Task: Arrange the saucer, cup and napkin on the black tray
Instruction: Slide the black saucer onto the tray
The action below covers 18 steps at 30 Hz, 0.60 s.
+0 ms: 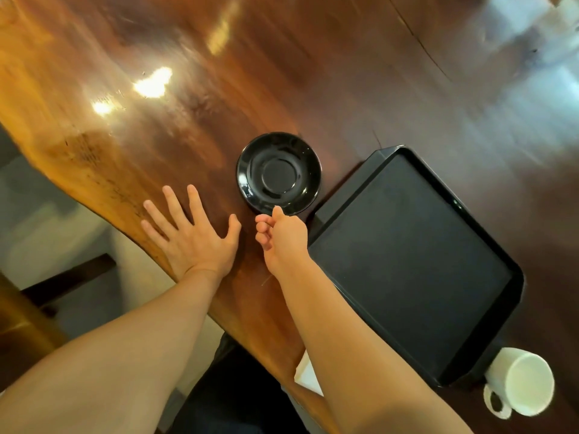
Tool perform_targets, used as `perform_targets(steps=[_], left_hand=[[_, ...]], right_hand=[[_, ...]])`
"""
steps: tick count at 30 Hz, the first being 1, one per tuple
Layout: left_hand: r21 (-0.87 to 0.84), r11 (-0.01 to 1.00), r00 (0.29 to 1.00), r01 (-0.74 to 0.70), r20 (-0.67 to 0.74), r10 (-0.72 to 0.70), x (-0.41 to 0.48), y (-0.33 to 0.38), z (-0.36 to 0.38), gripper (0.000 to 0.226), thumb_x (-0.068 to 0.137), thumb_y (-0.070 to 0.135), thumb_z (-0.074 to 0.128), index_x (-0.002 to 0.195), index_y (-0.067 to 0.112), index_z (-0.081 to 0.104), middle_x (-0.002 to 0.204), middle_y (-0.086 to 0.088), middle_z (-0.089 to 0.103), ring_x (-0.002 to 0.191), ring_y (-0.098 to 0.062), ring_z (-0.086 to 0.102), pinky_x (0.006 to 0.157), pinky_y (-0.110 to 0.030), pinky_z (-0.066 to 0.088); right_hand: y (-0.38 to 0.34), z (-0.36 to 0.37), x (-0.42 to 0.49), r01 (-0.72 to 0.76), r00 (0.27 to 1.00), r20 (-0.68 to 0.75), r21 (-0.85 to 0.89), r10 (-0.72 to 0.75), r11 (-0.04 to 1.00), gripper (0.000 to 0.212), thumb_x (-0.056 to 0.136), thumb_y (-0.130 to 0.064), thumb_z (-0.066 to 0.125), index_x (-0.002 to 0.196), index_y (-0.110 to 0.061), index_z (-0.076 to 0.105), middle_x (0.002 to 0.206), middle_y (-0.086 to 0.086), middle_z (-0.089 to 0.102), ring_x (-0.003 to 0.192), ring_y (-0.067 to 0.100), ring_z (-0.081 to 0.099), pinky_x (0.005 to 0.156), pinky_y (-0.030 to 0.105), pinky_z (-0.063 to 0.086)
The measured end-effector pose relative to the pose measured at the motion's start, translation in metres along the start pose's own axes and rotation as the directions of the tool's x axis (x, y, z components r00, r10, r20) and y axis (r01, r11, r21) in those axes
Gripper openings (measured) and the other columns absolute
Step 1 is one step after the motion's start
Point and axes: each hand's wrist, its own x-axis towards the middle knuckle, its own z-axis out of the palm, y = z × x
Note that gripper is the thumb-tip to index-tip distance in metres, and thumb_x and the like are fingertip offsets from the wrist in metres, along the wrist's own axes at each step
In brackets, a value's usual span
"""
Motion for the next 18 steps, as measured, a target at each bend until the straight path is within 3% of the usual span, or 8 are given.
perform_targets(steps=[6,14,18], left_hand=[[0.028,1.0,1.0,0.01,0.012,-0.01,0.0,0.001,0.0,0.094,0.088,0.077,0.027,0.163,0.021,0.024,0.171,-0.016,0.012,0.155,-0.046,0.004,0.122,-0.061,0.003],[0.063,0.998,0.999,0.022,0.047,-0.025,-0.005,0.005,-0.006,0.09,0.092,0.073,0.019,0.164,0.02,0.022,0.171,-0.017,0.013,0.155,-0.046,0.006,0.124,-0.061,0.003],[0.032,0.998,0.996,0.057,0.071,-0.059,-0.031,0.019,-0.004,0.094,0.091,0.075,0.019,0.164,0.017,0.023,0.17,-0.018,0.016,0.155,-0.046,0.009,0.124,-0.061,0.007]], right_hand=[[-0.002,0.0,-0.005,0.042,0.994,0.102,-0.067,-0.035,0.997,0.013,0.104,-0.014,0.046,0.113,-0.008,0.052,0.065,0.008,0.064,0.041,0.008,0.049,0.035,0.018,0.038],[-0.022,-0.028,-0.025,0.188,0.97,0.178,-0.119,-0.165,0.975,0.013,0.105,-0.016,0.045,0.104,-0.012,0.057,0.056,0.001,0.064,0.04,0.007,0.047,0.036,0.019,0.037],[-0.033,-0.057,-0.04,0.223,0.962,0.178,-0.086,-0.205,0.971,0.015,0.105,-0.018,0.045,0.113,-0.012,0.055,0.056,0.001,0.065,0.041,0.008,0.048,0.037,0.02,0.038]])
